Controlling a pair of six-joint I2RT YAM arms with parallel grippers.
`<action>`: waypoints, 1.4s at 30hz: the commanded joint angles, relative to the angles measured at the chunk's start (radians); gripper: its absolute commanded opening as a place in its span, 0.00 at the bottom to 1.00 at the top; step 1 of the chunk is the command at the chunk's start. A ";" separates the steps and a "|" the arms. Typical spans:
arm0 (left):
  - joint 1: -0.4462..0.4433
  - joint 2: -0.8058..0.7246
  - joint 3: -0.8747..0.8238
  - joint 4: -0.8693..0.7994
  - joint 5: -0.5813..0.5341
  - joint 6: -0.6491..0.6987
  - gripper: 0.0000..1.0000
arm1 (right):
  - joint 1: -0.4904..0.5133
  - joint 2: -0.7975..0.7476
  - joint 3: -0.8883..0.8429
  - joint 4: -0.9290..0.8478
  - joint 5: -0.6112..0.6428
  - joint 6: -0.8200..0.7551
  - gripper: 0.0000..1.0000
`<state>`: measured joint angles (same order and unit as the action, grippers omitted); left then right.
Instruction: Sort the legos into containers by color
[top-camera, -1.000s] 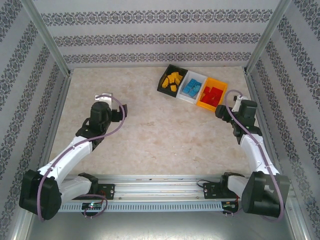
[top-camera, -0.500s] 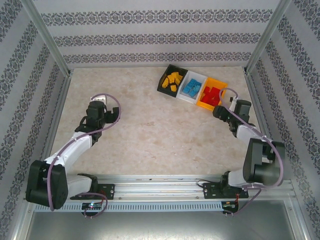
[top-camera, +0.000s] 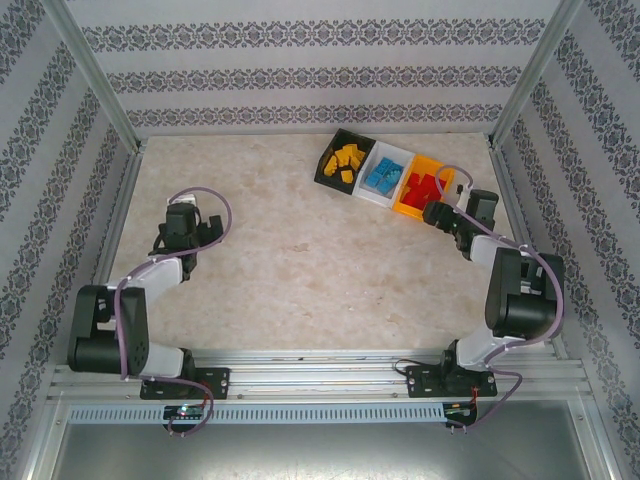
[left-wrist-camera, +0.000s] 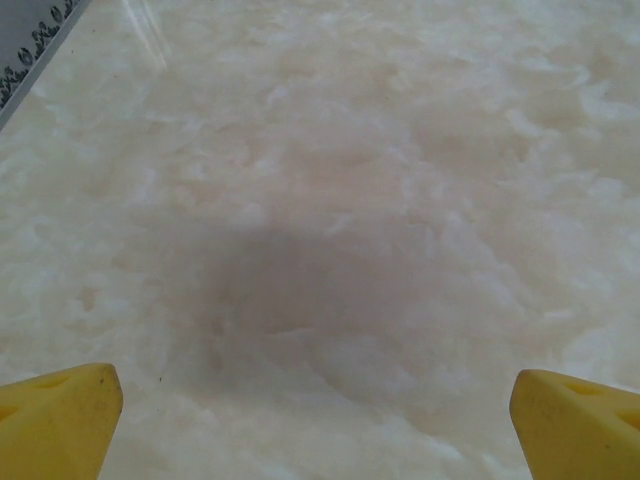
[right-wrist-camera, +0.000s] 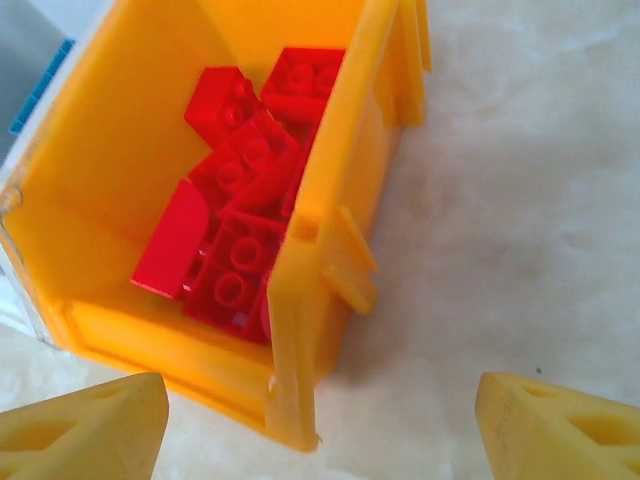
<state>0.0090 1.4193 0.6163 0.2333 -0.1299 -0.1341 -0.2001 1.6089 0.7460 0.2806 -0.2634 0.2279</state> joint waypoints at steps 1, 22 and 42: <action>0.009 0.059 -0.015 0.161 0.027 -0.005 1.00 | 0.005 0.033 0.039 -0.013 -0.011 -0.025 0.82; 0.049 0.118 -0.179 0.568 0.270 0.108 1.00 | 0.018 0.083 0.095 -0.047 -0.039 -0.050 0.98; 0.030 0.164 -0.249 0.735 0.146 0.088 1.00 | 0.106 0.072 0.109 -0.081 0.032 -0.147 0.98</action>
<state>0.0460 1.5787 0.3523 0.9348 0.0357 -0.0521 -0.1120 1.7027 0.8612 0.1867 -0.2611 0.1234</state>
